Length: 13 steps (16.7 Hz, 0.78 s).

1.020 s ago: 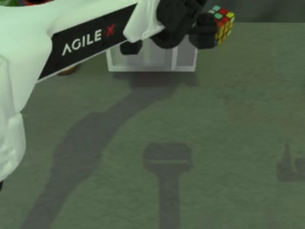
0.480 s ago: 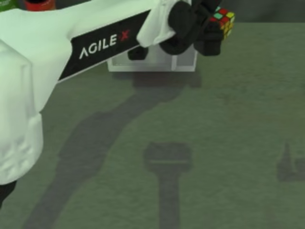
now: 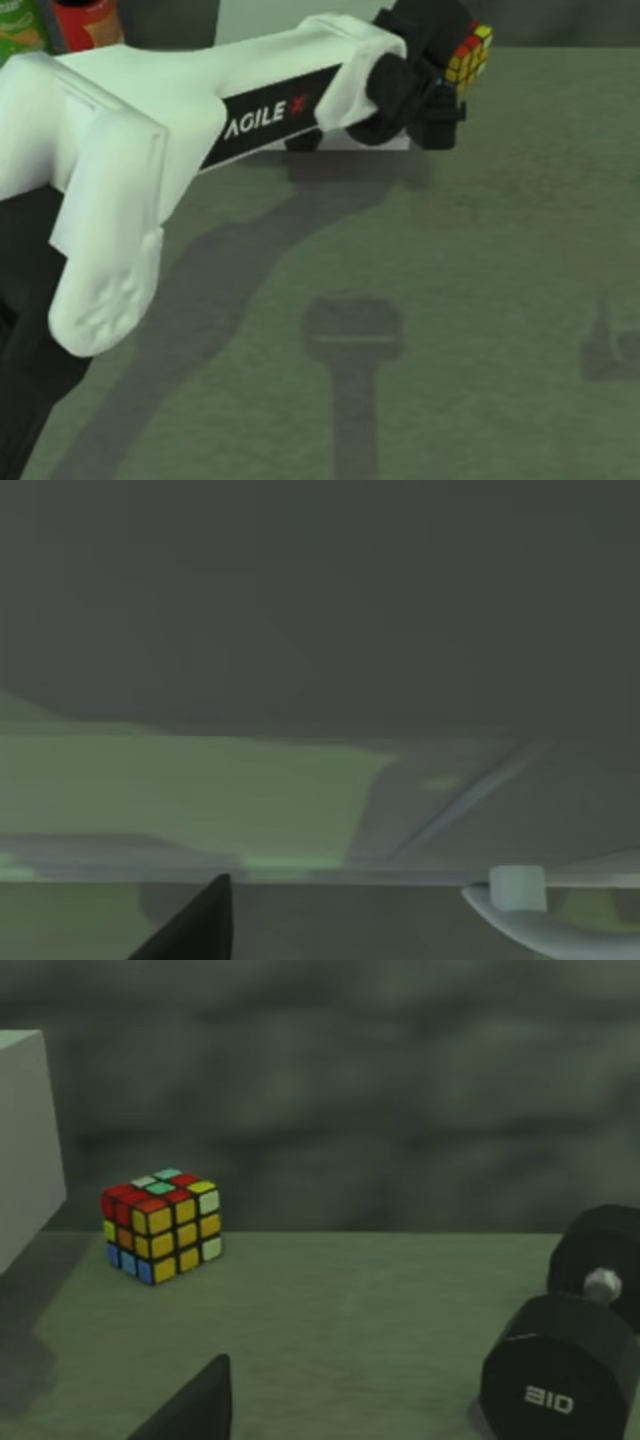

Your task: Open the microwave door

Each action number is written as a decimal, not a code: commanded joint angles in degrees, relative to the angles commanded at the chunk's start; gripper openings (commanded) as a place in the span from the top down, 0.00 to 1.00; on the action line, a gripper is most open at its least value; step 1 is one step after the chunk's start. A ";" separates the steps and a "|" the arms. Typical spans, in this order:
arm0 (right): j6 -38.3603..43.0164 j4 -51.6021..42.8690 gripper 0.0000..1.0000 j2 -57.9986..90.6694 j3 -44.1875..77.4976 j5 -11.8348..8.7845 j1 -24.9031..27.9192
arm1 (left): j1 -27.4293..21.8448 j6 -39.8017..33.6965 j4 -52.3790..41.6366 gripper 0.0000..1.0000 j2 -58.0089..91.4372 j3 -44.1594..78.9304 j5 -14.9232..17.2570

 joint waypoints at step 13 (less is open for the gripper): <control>0.00 0.00 0.00 0.00 0.00 0.00 0.00 | 0.00 0.00 0.01 0.75 0.01 0.01 0.00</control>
